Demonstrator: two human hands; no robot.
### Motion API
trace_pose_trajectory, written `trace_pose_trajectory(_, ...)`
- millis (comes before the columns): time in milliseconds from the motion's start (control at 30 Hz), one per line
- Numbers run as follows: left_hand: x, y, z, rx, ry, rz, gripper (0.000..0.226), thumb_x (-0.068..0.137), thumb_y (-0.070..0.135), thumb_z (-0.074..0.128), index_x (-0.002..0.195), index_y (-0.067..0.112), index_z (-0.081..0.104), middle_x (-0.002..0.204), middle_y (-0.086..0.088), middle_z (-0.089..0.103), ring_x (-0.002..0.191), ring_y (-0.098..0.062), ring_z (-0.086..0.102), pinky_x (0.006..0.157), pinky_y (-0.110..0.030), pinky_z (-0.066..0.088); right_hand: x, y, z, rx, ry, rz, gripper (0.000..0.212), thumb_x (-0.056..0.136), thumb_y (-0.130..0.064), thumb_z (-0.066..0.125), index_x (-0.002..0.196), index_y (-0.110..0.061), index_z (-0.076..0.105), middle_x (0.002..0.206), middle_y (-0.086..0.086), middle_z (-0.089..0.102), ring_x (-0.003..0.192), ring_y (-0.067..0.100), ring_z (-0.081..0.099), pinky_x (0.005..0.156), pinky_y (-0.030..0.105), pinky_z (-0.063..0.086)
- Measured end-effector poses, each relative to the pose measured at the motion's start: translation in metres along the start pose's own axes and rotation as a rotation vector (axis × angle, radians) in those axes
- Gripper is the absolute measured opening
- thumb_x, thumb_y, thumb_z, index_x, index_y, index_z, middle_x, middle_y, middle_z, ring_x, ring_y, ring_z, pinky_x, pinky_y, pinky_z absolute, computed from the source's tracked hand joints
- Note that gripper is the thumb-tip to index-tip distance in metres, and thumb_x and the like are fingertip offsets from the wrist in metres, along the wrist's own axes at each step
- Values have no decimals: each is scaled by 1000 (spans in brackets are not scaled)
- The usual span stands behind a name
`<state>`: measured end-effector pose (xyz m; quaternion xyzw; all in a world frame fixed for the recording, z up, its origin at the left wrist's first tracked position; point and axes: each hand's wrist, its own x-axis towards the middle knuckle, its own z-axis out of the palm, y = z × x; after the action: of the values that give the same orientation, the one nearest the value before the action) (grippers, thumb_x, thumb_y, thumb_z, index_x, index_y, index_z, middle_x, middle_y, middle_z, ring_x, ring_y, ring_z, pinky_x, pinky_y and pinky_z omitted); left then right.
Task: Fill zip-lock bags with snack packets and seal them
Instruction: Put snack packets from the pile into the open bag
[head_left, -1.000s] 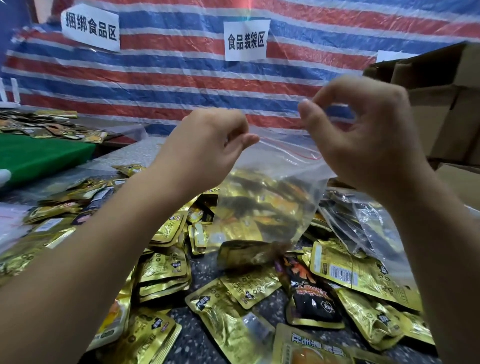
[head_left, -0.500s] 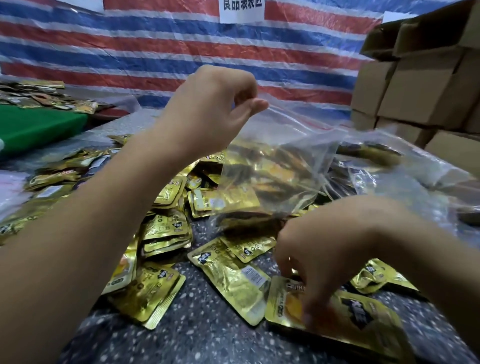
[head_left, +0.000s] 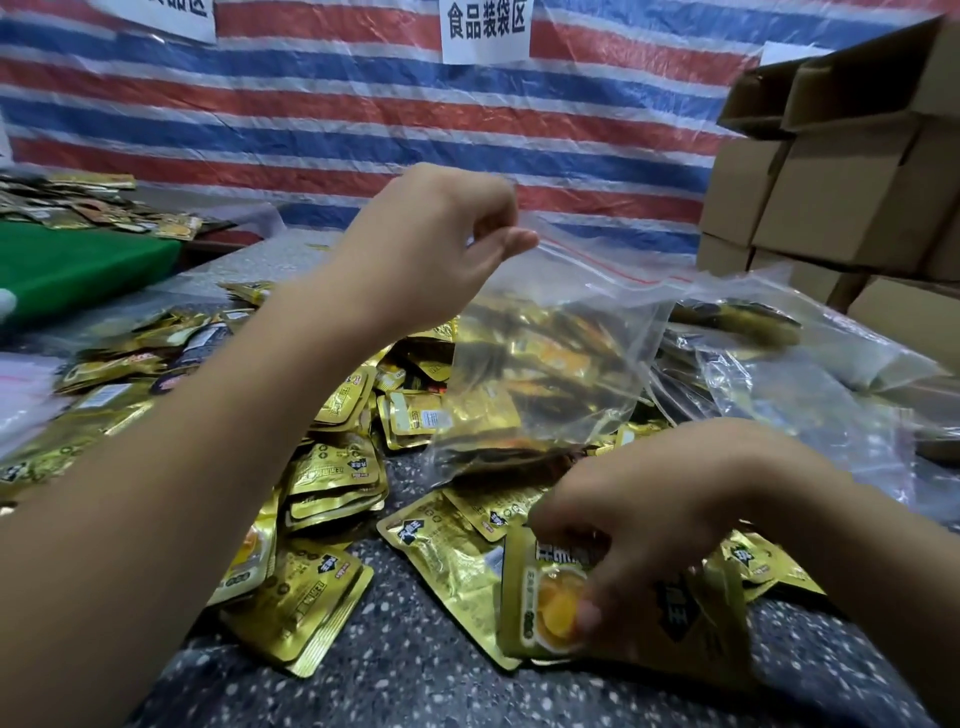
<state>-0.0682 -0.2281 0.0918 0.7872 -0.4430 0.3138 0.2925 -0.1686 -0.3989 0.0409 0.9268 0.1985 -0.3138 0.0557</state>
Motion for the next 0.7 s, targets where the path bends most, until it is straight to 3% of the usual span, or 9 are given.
trace_pose_trajectory(100,0,-1,0,-9,-36,4,29,95,35,58,92,8,67,85,-3,65,77,-19,59,74,-43,52,-15,18,-16,276,112,-217,19,89,-42,72,83,-39,54,77,-15,61,63,-3,54,54,18,43)
trace_pose_trajectory(167,0,-1,0,-19,-58,-11,31,94,38,56,93,9,67,85,0,64,77,-15,58,74,-42,53,-28,33,-30,602,274,-389,14,91,-28,70,98,-38,64,93,-9,71,81,2,67,67,19,53)
trace_pose_trajectory(233,0,-1,0,-27,-90,-34,38,91,44,50,95,10,67,84,3,63,75,-10,57,73,-37,52,-36,50,-45,866,573,-544,30,88,-25,72,117,-19,66,107,6,72,95,19,71,78,27,58)
trace_pose_trajectory(333,0,-2,1,-5,-107,-24,34,91,42,52,94,12,68,78,13,58,71,-1,53,69,-22,48,-42,60,-67,1177,1104,-694,39,85,-33,72,118,-13,65,103,4,72,95,19,71,79,34,58)
trace_pose_trajectory(433,1,-3,2,-31,-94,34,28,93,36,58,89,10,67,75,10,57,68,-11,52,67,-33,49,-39,63,-83,1466,1465,-764,34,96,-27,59,121,-5,57,102,8,74,101,24,71,83,42,58)
trace_pose_trajectory(567,2,-2,2,-81,-85,76,23,92,32,62,85,11,67,68,15,54,64,-5,52,62,-28,48,-34,62,-87,1574,1649,-582,36,97,-28,58,125,-5,54,99,7,75,95,23,74,75,43,61)
trace_pose_trajectory(700,2,-3,2,-82,-93,77,23,90,35,58,81,15,63,66,16,51,64,1,50,59,-14,41,-29,62,-82,1510,1615,-514,42,86,-33,64,118,-7,58,99,7,74,97,23,73,84,44,60)
